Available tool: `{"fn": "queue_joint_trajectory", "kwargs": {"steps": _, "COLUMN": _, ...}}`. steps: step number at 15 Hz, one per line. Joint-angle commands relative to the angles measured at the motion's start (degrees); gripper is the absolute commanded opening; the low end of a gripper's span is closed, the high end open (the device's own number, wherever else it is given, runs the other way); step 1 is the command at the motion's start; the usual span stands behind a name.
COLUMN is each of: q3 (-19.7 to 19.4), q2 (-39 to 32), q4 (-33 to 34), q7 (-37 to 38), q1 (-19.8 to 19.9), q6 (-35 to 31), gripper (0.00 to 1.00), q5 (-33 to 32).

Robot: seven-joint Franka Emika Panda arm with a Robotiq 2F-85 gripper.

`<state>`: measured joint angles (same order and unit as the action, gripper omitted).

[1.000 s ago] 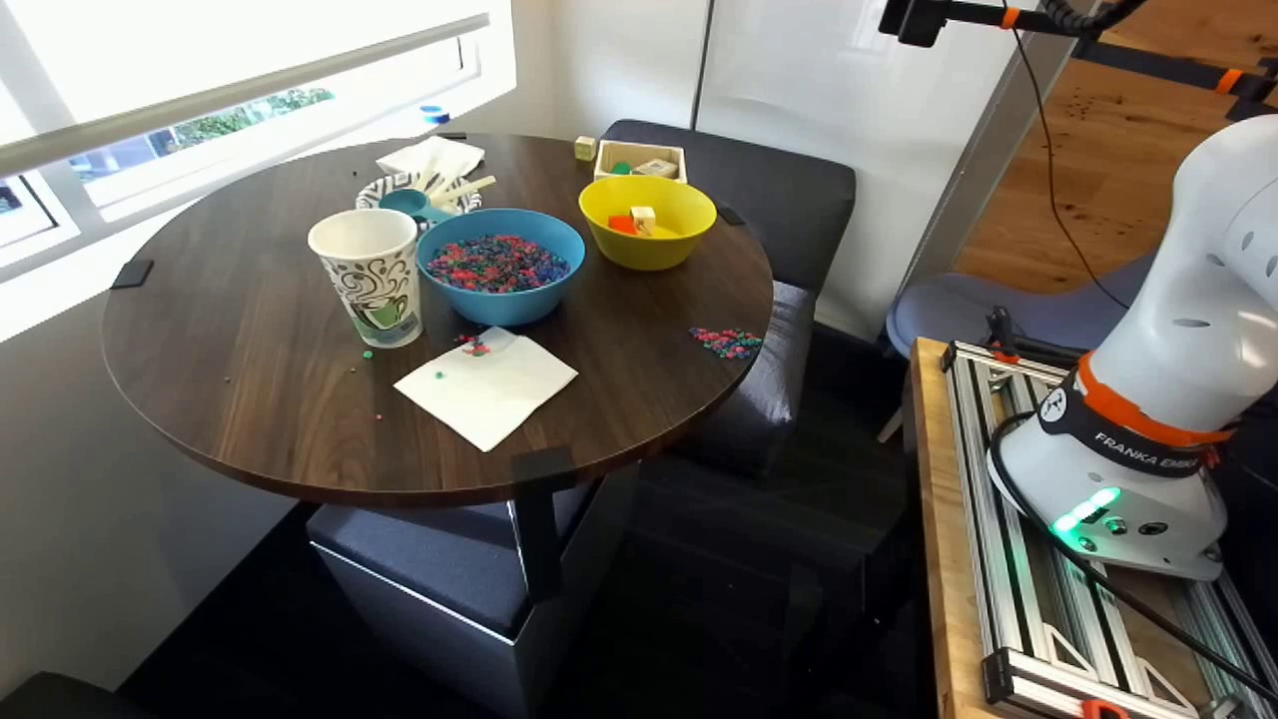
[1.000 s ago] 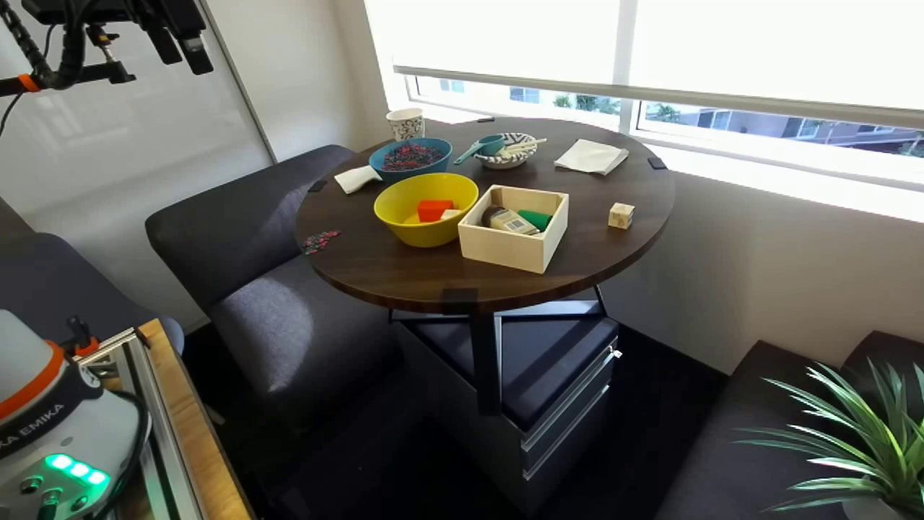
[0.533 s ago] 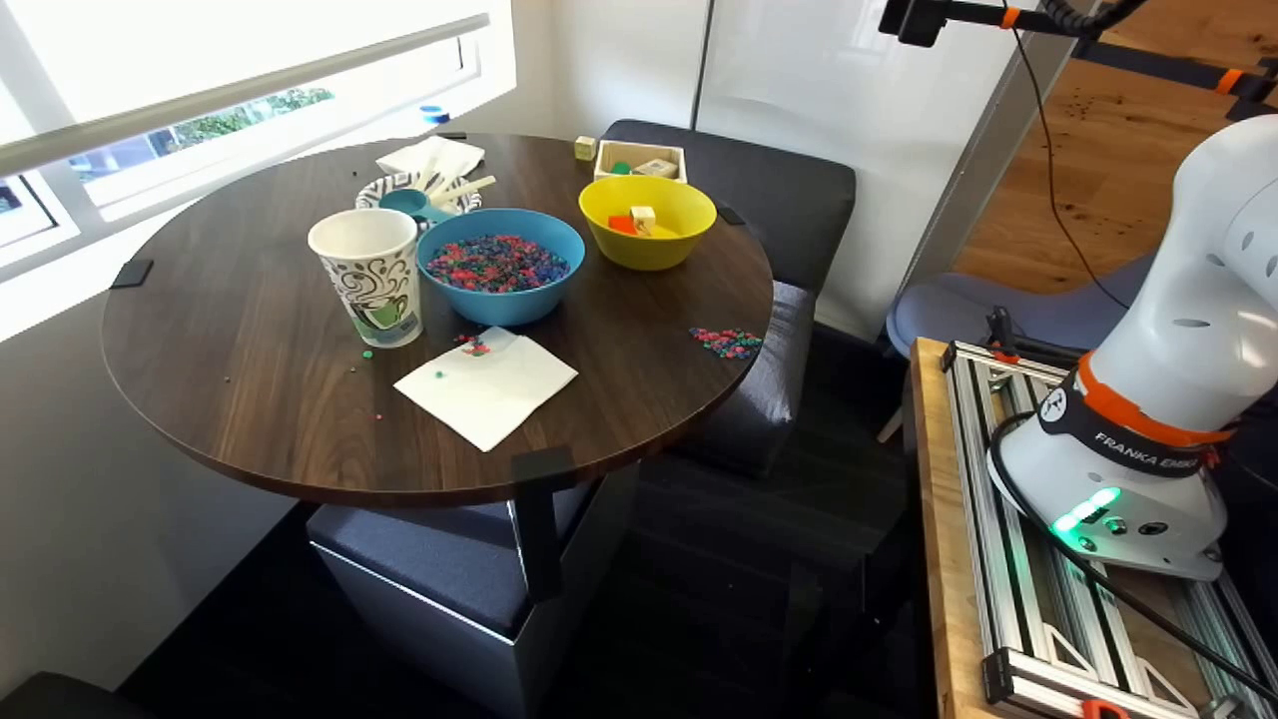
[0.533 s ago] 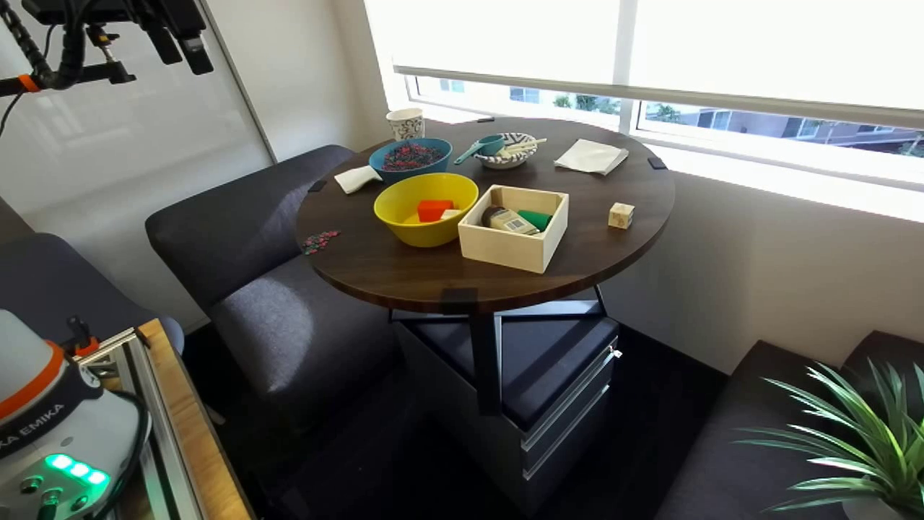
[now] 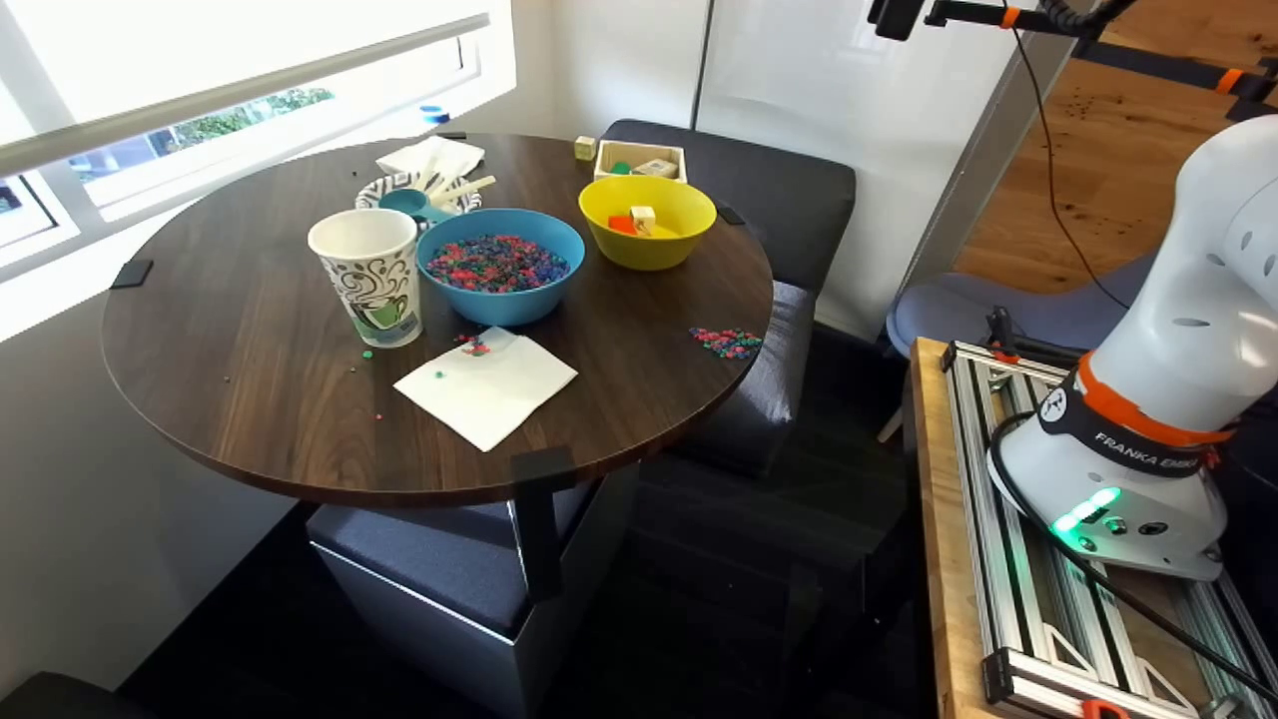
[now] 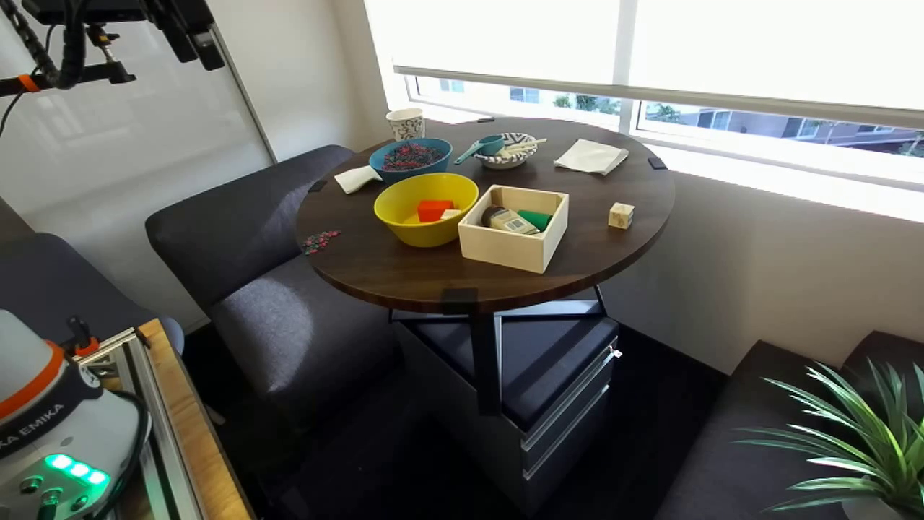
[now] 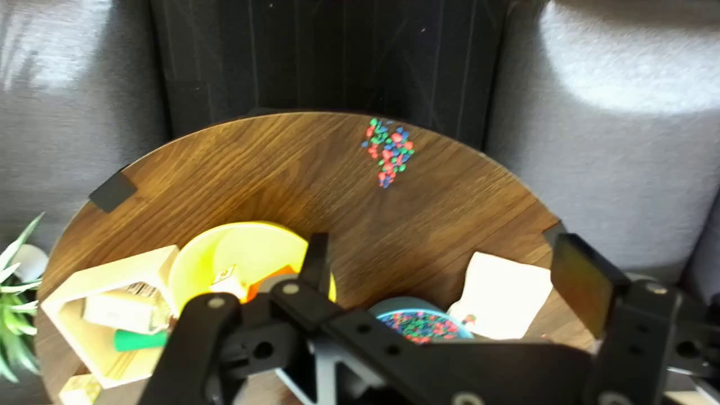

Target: Put the orange block in the box

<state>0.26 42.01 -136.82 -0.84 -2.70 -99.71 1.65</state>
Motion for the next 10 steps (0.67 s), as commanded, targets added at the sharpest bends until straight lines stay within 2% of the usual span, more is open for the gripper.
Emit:
{"fn": "queue_joint_trajectory", "kwargs": {"steps": 1, "q3": 1.03, "q2": -3.52, "q4": 1.92, "q7": 0.24, "q1": 3.69, "q6": -1.35, "gripper": 1.00, "q5": -7.75}}
{"fn": "queue_joint_trajectory", "kwargs": {"steps": 3, "q3": 0.80, "q2": -6.00, "q4": 3.07, "q7": 5.70, "q1": 6.29, "q6": -4.01, "gripper": 1.00, "q5": -8.68}}
{"fn": "queue_joint_trajectory", "kwargs": {"steps": 6, "q3": 0.05, "q2": -10.33, "q4": 4.34, "q7": 12.22, "q1": 8.82, "q6": -10.33, "gripper": 1.00, "q5": -6.62}}
{"fn": "queue_joint_trajectory", "kwargs": {"steps": 7, "q3": -0.53, "q2": -11.47, "q4": 5.02, "q7": 11.77, "q1": 8.71, "q6": -10.62, "gripper": 1.00, "q5": -5.90}}
{"fn": "queue_joint_trajectory", "kwargs": {"steps": 8, "q3": -0.21, "q2": -8.16, "q4": 2.87, "q7": 9.63, "q1": 8.14, "q6": -9.85, "gripper": 1.00, "q5": -7.10}}
{"fn": "queue_joint_trajectory", "kwargs": {"steps": 10, "q3": -0.62, "q2": -10.57, "q4": 3.99, "q7": 10.61, "q1": 8.54, "q6": -10.64, "gripper": 1.00, "q5": -6.98}}
